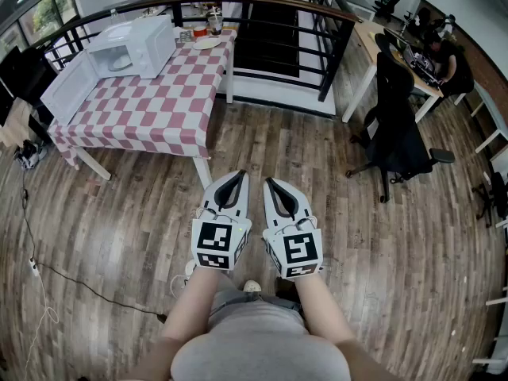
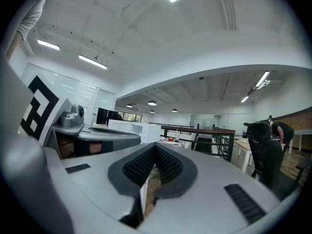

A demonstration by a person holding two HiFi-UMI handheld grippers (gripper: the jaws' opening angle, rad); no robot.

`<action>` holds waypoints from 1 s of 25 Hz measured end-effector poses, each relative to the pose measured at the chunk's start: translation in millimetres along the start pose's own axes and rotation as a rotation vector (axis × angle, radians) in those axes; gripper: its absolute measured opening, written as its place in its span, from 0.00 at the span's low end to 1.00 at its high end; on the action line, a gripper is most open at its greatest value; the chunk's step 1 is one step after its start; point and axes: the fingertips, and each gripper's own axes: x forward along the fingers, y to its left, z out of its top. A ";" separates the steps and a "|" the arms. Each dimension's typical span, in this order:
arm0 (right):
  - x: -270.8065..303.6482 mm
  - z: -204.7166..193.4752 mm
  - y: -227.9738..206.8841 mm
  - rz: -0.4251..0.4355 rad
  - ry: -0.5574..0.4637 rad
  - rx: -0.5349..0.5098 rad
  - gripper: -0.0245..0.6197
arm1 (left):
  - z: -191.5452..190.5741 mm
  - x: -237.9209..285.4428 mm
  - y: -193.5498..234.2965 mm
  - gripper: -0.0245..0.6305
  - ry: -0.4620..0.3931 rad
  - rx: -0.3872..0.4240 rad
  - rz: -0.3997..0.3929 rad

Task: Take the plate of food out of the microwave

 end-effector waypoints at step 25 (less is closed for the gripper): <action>83.2 39.6 38.2 -0.013 -0.066 -0.069 0.08 | 28.1 -1.9 96.5 0.04 -0.047 0.017 0.025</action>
